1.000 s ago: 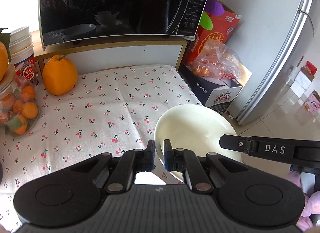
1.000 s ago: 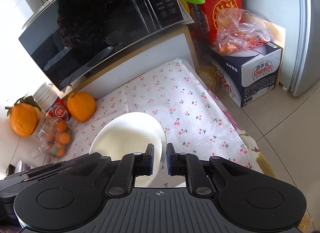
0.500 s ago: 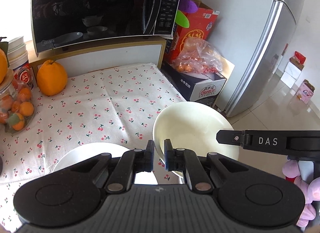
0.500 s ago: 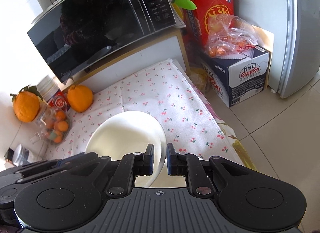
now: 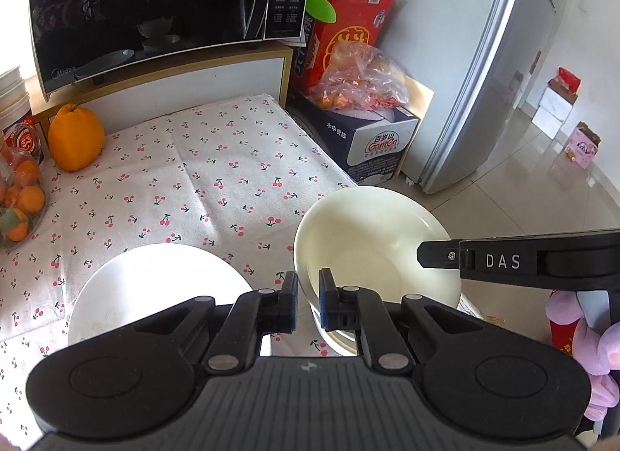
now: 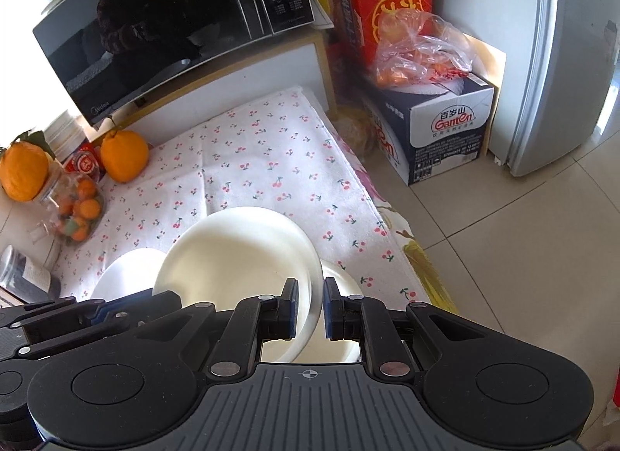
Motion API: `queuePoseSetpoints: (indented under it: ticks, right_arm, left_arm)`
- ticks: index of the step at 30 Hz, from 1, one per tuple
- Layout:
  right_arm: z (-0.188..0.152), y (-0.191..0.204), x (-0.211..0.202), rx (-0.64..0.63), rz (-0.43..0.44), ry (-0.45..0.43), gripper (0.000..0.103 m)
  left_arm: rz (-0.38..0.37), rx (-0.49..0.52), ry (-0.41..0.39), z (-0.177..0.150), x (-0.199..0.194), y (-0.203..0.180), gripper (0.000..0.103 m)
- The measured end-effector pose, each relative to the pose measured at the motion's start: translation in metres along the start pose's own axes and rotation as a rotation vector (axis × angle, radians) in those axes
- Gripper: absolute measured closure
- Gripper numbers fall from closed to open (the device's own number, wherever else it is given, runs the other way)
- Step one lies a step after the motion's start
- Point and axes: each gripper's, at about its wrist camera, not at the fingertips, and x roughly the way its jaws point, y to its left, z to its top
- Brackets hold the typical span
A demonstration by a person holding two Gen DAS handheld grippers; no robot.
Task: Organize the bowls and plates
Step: 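Lift the cream-white bowl with both grippers and carry it toward the nested bowls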
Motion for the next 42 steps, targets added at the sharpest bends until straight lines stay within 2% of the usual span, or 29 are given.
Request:
queuePoseSetpoints:
  ticks: [15, 42]
  right_arm:
    - [-0.007, -0.009, 0.007, -0.036, -0.062, 0.038, 0.09]
    - [-0.014, -0.001, 0.022, -0.112, -0.111, 0.072, 0.089]
  left_arm:
    - [0.03, 0.055, 0.074, -0.008, 0.015, -0.019, 0.092]
    - [0.104, 0.143, 0.105, -0.016, 0.03, -0.03, 0.09]
